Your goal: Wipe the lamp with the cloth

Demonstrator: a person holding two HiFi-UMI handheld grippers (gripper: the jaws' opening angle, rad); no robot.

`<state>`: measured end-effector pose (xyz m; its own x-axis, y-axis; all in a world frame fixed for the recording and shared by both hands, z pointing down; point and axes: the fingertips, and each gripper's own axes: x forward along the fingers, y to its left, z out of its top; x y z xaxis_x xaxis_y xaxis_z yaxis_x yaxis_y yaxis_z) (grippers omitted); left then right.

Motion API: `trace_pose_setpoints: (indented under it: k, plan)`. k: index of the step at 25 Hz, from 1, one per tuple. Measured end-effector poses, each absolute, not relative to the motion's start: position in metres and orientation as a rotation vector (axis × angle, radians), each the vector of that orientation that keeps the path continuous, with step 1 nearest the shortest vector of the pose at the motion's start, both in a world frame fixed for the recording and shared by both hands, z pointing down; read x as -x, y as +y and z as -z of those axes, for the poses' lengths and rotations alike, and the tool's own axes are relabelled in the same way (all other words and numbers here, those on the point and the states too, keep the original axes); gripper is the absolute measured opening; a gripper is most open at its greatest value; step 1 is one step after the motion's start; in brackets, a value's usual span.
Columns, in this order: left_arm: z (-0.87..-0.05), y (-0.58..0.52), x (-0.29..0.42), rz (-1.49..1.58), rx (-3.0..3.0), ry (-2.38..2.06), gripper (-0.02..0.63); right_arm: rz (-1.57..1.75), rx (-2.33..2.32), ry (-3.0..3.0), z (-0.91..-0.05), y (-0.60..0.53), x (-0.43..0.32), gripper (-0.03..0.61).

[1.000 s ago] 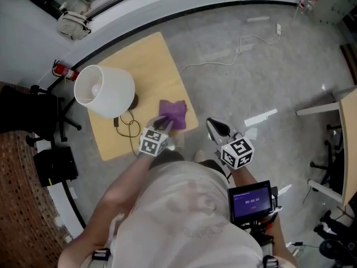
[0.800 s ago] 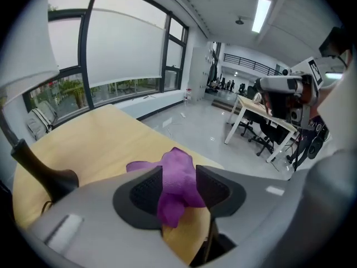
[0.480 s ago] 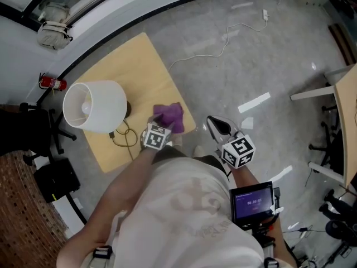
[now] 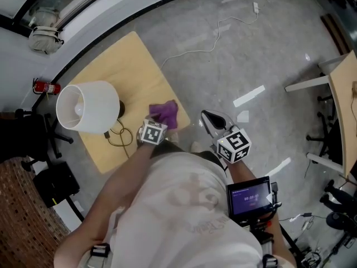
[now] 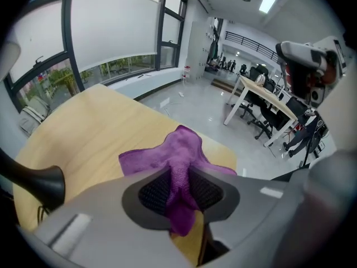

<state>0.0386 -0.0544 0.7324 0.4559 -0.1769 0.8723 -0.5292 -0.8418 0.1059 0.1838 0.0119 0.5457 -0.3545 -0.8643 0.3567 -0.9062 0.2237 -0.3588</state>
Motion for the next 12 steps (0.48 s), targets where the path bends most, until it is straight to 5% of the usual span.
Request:
trace_pose_setpoints:
  k: [12]
  plan:
    - [-0.686, -0.011, -0.020, -1.068, -2.398, -0.816, 0.092, -0.742, -1.525, -2.556, -0.539, 0.033, -0.176, 0.011]
